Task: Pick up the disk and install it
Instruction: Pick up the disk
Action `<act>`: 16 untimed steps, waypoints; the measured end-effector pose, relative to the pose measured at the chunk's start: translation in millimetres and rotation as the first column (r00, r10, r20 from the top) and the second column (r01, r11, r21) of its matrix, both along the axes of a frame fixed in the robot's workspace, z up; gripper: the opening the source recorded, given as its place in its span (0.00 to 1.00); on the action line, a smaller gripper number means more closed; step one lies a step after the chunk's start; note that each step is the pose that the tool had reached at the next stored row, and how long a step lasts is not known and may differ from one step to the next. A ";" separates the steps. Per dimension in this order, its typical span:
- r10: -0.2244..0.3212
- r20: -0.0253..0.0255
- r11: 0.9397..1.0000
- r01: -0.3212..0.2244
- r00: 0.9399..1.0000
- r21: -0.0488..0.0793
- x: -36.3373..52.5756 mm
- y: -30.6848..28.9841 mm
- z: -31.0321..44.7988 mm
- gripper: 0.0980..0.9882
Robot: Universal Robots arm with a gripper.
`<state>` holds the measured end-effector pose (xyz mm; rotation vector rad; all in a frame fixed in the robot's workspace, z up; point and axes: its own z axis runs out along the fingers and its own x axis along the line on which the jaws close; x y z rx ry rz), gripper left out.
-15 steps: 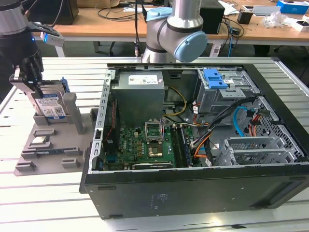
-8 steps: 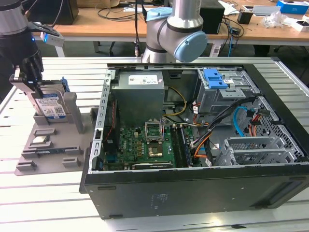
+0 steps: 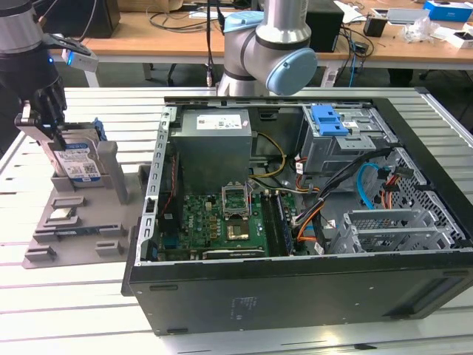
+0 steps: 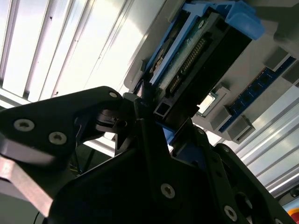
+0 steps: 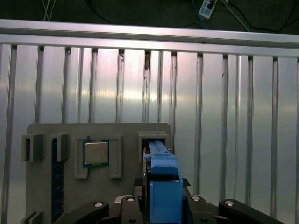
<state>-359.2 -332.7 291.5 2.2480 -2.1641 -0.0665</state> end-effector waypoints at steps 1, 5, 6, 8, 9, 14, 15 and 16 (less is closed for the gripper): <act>0.000 0.000 1.000 0.000 1.000 0.000 0.1 0.0 0.2 0.30; 0.000 0.000 1.000 0.000 1.000 0.000 0.0 0.0 3.4 0.30; 0.000 0.000 1.000 0.000 1.000 0.000 0.0 0.0 4.4 0.30; 0.000 0.000 1.000 0.000 1.000 0.000 0.0 0.0 8.2 0.30; 0.000 0.000 1.000 0.000 1.000 0.000 0.0 0.0 10.0 0.30; 0.000 0.000 1.000 0.000 1.000 0.000 0.0 0.0 15.4 0.30; 0.000 0.000 1.000 0.000 1.000 0.000 0.0 0.0 16.2 0.30; 0.000 0.000 1.000 0.000 1.000 0.000 0.0 0.0 17.1 0.30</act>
